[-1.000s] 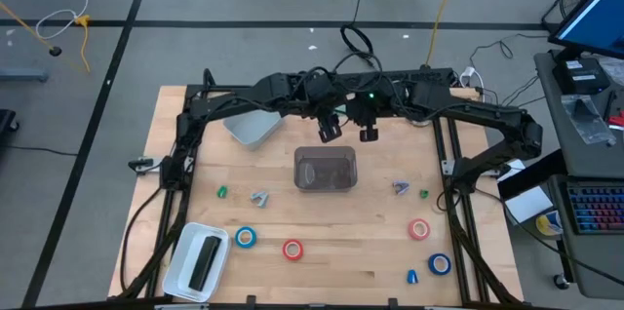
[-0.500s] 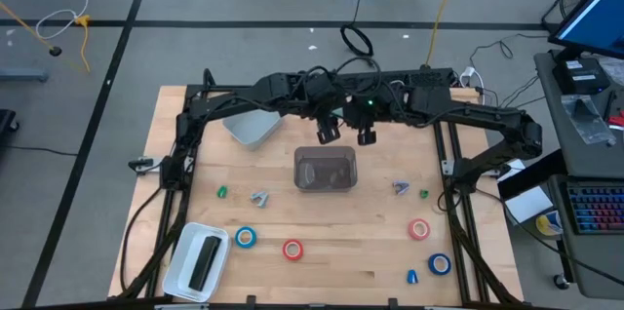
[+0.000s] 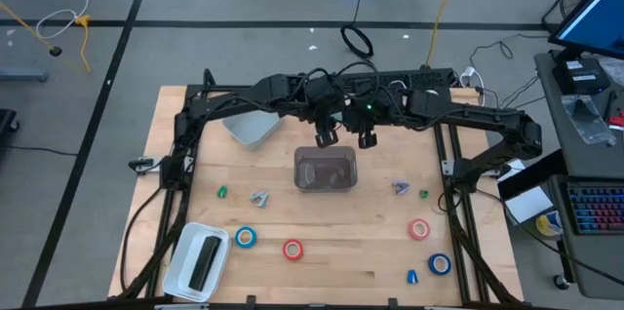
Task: Pick and place Stapler, Stapler remover, tape
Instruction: Put the light green stapler into the white bin
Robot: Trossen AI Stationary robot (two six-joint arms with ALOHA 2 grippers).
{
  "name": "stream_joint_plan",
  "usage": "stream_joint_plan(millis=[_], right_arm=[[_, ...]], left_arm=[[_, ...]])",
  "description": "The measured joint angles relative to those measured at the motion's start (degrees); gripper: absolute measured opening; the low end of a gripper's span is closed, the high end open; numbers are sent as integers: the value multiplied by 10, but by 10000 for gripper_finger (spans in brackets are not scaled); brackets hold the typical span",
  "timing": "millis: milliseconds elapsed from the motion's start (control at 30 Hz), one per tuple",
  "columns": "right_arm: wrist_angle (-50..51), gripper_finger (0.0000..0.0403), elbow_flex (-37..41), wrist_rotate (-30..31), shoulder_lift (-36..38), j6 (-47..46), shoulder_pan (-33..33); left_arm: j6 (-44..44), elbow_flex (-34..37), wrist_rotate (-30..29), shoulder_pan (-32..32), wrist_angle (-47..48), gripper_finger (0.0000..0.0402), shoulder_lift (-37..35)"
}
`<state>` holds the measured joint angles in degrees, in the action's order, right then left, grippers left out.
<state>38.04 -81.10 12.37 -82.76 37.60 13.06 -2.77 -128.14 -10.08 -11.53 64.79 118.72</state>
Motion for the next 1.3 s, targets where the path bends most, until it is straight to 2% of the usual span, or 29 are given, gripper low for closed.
stream_joint_plan(millis=[133,233,367,567,800,933,1133,1300], right_arm=[[1,203,0,27,0,-5,-2],[5,239,0,60,0,-7,-2],[14,265,-1,111,0,-9,-2],[25,277,-3,149,2,-9,0],[54,271,2,145,10,-31,22],[45,268,30,142,23,-29,43],[18,267,99,29,83,-55,96],[-35,267,162,8,160,-55,113]], left_arm=[[-3,1,-12,-1,3,131,2],[-4,2,-35,-1,19,128,3],[5,2,-69,-2,58,127,-6],[54,3,-98,-3,124,127,-31],[227,3,-88,13,259,127,-70],[315,5,-41,46,249,127,-93],[453,13,-56,115,252,127,-117],[575,64,-51,164,251,127,-135]])
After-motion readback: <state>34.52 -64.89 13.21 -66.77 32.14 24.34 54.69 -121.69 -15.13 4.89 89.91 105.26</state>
